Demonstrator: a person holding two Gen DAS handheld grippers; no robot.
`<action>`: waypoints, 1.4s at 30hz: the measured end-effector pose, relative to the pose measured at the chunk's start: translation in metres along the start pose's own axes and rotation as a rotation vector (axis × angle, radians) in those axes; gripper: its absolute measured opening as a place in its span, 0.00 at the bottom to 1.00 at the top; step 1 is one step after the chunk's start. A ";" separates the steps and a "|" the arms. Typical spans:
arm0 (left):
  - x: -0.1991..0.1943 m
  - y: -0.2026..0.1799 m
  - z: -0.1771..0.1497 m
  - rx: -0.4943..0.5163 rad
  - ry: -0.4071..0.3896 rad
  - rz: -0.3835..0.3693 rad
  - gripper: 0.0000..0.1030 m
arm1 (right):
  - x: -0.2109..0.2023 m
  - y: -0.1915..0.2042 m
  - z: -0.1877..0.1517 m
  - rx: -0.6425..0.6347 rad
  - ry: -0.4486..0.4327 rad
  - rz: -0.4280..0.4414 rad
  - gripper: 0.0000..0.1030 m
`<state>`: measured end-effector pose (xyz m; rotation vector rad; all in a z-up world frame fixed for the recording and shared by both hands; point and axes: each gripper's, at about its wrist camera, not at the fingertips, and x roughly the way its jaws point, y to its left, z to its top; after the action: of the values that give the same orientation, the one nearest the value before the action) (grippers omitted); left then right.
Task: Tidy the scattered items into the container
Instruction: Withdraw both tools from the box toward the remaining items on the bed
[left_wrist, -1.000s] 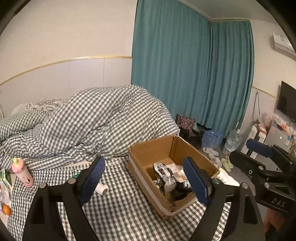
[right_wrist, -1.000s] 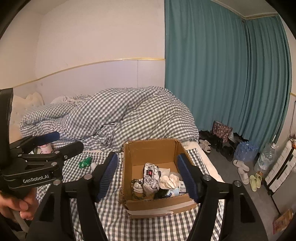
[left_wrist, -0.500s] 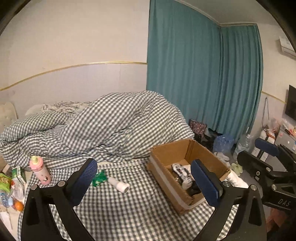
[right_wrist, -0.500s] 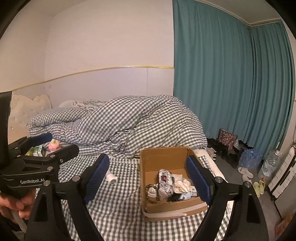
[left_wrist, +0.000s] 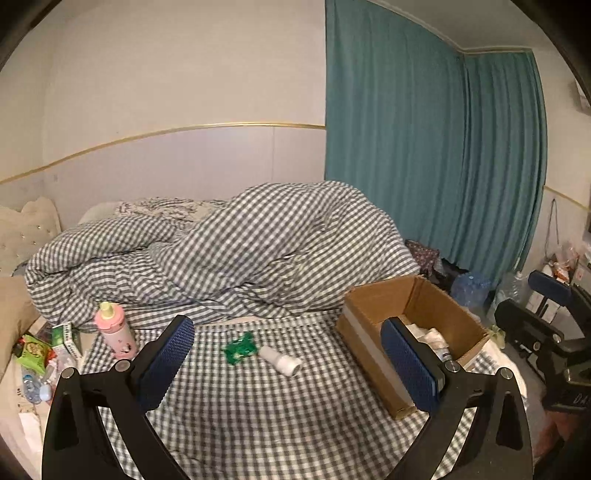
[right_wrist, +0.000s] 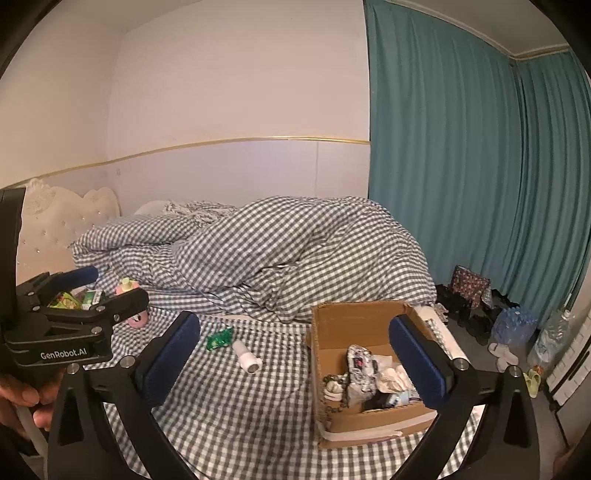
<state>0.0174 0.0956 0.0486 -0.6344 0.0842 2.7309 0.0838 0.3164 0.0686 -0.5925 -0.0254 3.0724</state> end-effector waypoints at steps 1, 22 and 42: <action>-0.001 0.005 -0.001 -0.002 0.001 0.011 1.00 | 0.001 0.003 -0.001 0.002 0.001 0.006 1.00; 0.003 0.069 -0.013 -0.056 0.024 0.110 1.00 | 0.039 0.065 -0.012 -0.055 0.057 0.143 1.00; 0.088 0.100 -0.038 -0.095 0.128 0.097 1.00 | 0.122 0.092 -0.039 -0.140 0.204 0.183 1.00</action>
<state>-0.0744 0.0234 -0.0254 -0.8524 0.0161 2.7984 -0.0156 0.2269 -0.0149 -0.9652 -0.1959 3.1841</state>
